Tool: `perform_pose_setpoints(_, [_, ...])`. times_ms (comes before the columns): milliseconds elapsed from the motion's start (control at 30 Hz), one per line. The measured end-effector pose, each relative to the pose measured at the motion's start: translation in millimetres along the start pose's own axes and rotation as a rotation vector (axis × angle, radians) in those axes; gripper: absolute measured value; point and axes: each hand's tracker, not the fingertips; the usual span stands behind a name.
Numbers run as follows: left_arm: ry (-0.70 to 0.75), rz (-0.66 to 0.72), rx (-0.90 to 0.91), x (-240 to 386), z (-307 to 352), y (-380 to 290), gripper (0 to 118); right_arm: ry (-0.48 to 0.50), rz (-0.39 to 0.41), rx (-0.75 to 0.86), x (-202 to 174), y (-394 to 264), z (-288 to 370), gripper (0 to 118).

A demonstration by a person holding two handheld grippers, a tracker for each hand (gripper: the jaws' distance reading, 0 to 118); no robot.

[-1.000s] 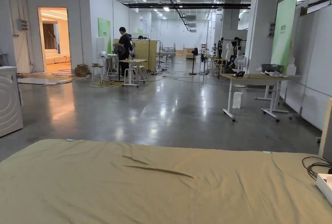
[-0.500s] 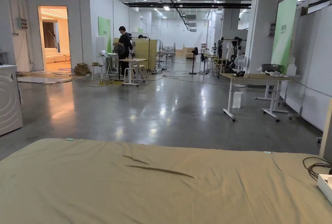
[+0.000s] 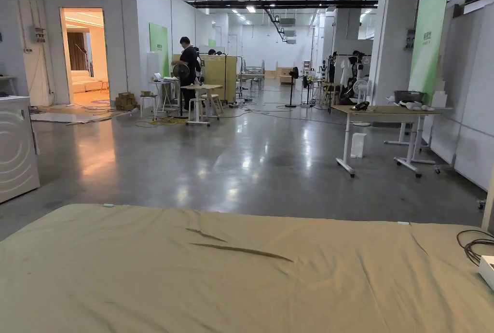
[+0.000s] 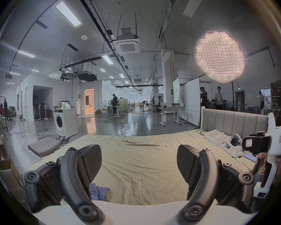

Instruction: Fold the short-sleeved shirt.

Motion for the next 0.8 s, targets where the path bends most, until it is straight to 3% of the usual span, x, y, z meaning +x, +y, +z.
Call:
perform_pose_setpoints(100, [0.0, 0.007, -0.006, 1, -2, 0, 99, -0.045, -0.119, -0.062, 2, 7, -7, 118])
perform_pose_setpoints(200, [-0.007, 0.008, -0.013, 2, -3, -1, 99, -0.102, -0.163, -0.157, 4, 11, -17, 118])
perform_pose_setpoints(300, [-0.018, -0.001, -0.024, 4, -5, -4, 99, -0.143, -0.121, -0.236, -1, 16, -21, 118])
perform_pose_setpoints(500, [-0.036, 0.007, -0.068, 7, -8, -12, 99, -0.158, 0.002, -0.209, -13, 8, -19, 118])
perform_pose_setpoints(600, [-0.039, 0.003, -0.066, 7, -8, -11, 99, -0.257, 0.037, -0.224, -20, 3, -24, 118])
perform_pose_setpoints(700, [-0.035, -0.002, -0.065, 8, -8, -10, 99, -0.288, 0.005, -0.286, -24, 0, -29, 117])
perform_pose_setpoints(800, [-0.035, -0.003, -0.069, 7, -9, -10, 99, -0.184, -0.058, -0.326, -19, -5, -31, 114])
